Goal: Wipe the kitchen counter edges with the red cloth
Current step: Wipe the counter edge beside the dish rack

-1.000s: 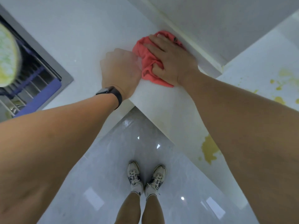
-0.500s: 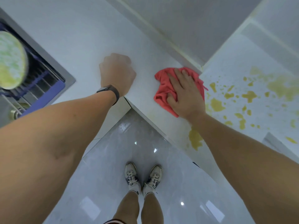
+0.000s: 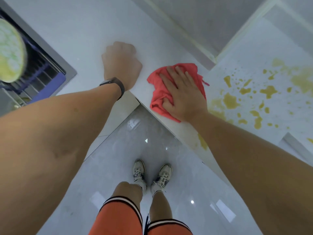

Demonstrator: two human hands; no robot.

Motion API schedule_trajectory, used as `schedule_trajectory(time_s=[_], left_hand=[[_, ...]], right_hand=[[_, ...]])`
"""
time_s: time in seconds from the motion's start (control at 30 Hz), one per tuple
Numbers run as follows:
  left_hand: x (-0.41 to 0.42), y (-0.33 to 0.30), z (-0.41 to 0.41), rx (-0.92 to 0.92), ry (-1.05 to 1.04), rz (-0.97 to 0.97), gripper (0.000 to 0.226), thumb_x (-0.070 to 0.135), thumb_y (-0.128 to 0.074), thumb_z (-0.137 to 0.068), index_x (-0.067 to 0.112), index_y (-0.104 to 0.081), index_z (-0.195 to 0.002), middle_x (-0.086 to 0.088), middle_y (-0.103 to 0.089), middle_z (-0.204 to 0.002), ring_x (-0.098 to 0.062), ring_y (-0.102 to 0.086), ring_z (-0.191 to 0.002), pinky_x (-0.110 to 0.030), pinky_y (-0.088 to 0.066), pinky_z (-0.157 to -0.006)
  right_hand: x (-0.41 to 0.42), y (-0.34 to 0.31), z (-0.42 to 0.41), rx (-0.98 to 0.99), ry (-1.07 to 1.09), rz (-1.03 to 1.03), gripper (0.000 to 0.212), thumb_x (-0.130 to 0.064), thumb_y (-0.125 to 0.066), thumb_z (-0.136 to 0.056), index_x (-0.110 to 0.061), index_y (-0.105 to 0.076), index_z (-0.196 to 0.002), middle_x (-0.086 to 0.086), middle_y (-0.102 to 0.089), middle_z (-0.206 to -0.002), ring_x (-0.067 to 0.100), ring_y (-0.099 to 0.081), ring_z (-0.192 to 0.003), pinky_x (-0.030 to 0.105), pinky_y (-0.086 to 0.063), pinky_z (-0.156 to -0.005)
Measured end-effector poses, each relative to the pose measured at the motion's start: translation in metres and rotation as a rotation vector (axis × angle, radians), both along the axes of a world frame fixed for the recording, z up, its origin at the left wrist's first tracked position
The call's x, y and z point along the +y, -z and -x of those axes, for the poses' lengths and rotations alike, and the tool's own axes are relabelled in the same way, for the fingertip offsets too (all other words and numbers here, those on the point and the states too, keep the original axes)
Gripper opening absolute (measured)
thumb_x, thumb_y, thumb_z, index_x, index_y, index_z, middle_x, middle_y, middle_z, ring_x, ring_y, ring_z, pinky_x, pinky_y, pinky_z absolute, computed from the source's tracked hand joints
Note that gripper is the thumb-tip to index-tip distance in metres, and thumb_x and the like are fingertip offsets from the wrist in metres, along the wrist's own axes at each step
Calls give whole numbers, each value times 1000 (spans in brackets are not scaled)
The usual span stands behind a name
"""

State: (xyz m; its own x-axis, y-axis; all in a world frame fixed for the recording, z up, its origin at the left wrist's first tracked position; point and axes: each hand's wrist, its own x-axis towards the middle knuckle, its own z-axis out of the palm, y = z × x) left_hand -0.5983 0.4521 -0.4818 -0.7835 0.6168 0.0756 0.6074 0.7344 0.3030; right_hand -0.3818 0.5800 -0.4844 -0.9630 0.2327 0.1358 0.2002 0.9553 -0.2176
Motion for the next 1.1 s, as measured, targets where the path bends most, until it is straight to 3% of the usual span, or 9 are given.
schedule_trajectory(time_s=[0.17, 0.33, 0.53, 0.87, 1.1], left_hand=[[1, 2, 0, 3, -2, -13, 33, 39, -46, -88, 27, -59, -116, 2, -53, -123, -26, -46, -116, -39, -36, -97], [0, 5, 4, 16, 12, -29, 30, 39, -47, -90, 28, -60, -115, 3, -54, -122, -24, -47, -116, -39, -36, -97], [-1, 9, 7, 26, 19, -78, 28, 32, -46, -89, 29, -61, -112, 6, -55, -120, -21, -47, -114, -34, -35, -94], [-4, 7, 7, 35, 55, -69, 29, 31, -40, -89, 30, -59, -111, 3, -52, -120, -23, -46, -115, -36, -33, -94], [-3, -5, 1, 133, 142, 98, 34, 25, -44, -89, 11, -57, -117, -14, -52, -125, -37, -49, -113, -45, -36, -93]], right_hand=[[22, -2, 45, -20, -66, -64, 71, -49, -48, -92, -18, -44, -156, 10, -39, -163, 33, -34, -151, 46, -19, -127], [37, -3, 97, -60, -8, -80, 72, -50, -43, -92, -20, -41, -157, 8, -37, -165, 31, -33, -152, 48, -27, -123], [40, -9, 126, -145, 24, -13, 75, -55, -30, -95, -24, -25, -164, 2, -22, -171, 24, -18, -158, 44, -21, -126], [-26, -11, 89, -178, 316, 26, 71, -50, -22, -100, -16, -28, -163, 9, -26, -169, 31, -20, -157, 45, -14, -128], [-79, -13, 21, -103, 348, 83, 68, -47, -36, -98, -16, -40, -158, 12, -35, -165, 34, -27, -154, 46, -14, -129]])
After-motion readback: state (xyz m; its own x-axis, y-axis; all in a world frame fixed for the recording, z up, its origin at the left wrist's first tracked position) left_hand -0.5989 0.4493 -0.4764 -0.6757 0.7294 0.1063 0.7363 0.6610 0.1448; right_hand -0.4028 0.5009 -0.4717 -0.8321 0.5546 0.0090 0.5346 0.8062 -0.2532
